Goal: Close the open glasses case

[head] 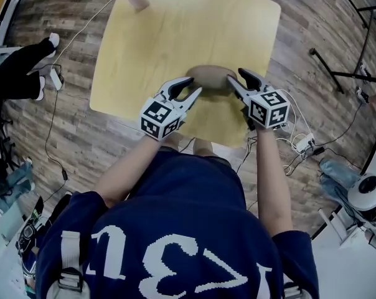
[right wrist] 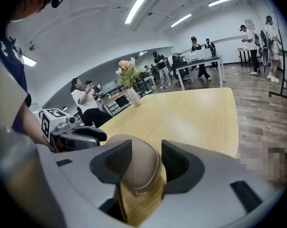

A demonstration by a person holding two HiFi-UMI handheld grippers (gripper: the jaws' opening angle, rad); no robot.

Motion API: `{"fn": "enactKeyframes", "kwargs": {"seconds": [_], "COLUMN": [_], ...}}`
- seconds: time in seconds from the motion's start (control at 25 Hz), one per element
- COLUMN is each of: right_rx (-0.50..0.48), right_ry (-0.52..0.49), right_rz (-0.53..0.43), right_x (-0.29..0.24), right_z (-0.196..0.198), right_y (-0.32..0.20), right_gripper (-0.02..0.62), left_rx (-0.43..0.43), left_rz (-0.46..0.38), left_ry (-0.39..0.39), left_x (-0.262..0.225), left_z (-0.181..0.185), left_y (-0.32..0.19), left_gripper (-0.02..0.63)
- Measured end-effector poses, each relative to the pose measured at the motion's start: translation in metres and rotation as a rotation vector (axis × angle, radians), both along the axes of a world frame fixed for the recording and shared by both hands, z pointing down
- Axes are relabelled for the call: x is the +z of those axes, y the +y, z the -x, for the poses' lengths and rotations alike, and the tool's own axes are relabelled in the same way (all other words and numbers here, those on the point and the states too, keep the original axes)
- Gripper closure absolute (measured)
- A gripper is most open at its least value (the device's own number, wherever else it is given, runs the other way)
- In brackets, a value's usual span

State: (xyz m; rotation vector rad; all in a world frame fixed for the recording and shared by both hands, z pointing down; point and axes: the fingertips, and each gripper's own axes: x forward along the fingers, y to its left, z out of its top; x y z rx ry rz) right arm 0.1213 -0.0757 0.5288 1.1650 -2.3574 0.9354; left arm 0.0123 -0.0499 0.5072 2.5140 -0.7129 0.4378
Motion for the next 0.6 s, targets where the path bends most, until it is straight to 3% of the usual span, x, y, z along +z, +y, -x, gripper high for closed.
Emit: {"fn": "enactKeyframes", "kwargs": {"seconds": [0.24,0.36,0.6], "right_rx": [-0.069,-0.138,-0.335], "right_ry": [-0.034,0.005,0.096], "right_rz": [0.036,0.051,0.047], "right_x": [0.0,0.0,-0.004], "right_z": [0.009,0.016,0.062], "right_y": [0.012,0.026,0.072], "right_gripper": [0.434,0.437,0.425], "left_rx": [0.069,0.101,0.057], "left_rz": [-0.032,-0.046,-0.049], "left_ry": [-0.097,-0.128,-0.135], "left_x": [0.01,0.01,0.011], "left_z": [0.001,0.003,0.014], "left_y": [-0.011,-0.021,-0.05], "left_gripper": [0.497,0.506,0.505]}}
